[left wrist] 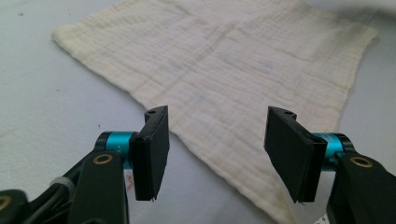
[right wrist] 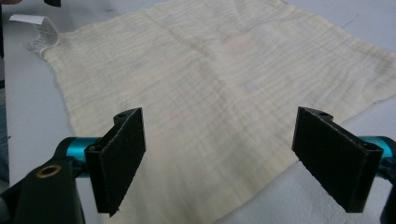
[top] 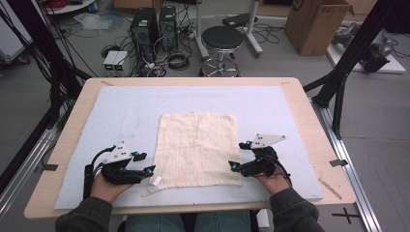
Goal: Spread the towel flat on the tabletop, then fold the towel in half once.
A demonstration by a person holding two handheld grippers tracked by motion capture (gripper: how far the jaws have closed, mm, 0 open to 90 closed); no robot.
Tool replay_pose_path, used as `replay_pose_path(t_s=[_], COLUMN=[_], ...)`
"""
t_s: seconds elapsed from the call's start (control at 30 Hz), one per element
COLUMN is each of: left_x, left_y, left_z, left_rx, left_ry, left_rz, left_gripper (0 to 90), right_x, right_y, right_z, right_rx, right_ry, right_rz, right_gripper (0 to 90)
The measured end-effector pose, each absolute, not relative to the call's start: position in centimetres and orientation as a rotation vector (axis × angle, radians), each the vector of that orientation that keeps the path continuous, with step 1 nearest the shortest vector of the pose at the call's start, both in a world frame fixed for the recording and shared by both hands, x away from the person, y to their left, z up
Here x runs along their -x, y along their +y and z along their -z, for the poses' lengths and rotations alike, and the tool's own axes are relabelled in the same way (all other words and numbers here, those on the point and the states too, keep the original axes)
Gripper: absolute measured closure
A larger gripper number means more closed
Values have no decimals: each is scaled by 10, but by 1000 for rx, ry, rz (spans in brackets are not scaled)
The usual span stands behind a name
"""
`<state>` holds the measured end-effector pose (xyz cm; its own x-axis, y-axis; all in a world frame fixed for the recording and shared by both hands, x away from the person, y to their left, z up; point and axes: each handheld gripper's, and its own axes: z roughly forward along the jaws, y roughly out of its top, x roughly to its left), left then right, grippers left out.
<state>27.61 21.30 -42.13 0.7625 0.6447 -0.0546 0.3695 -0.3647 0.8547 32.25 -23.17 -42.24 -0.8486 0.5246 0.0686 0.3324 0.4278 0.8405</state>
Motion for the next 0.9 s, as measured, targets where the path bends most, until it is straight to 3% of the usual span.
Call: replay_pose_path(t_s=[0.9], left_x=[-290], left_y=[216], left_z=[415], left_rx=[-1965], left_ry=[785], left_rz=[-355], left_gripper=[404], right_x=[-343], right_y=[-232], right_z=[417], right_rx=[-776], right_ry=[2475], right_rz=[-1355], right_gripper=[172])
